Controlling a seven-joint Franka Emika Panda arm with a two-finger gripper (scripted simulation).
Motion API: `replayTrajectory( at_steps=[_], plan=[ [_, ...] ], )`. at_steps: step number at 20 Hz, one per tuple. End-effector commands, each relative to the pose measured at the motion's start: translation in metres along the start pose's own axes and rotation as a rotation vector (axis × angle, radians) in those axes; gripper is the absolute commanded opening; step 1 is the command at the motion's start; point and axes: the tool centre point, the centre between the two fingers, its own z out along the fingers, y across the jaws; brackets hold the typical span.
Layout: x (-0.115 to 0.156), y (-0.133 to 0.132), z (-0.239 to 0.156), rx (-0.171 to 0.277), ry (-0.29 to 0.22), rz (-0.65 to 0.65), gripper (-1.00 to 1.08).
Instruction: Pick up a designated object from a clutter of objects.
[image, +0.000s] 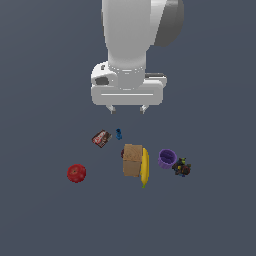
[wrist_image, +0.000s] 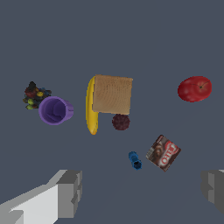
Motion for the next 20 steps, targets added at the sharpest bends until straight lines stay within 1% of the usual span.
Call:
replayTrajectory(
  at_steps=[1, 4, 8, 11, 20],
  plan=[
    [0.000, 0.000, 0.000, 0.000, 0.000, 0.000, 1.00],
    [0.001, 0.004, 0.000, 0.004, 0.001, 0.013, 1.00],
    [0.002, 0.020, -0.001, 0.018, 0.007, 0.067, 1.00],
    [0.002, 0.025, -0.002, 0.024, 0.009, 0.091, 1.00],
    [0.004, 0.025, 0.005, 0.015, 0.008, 0.047, 1.00]
  ],
)
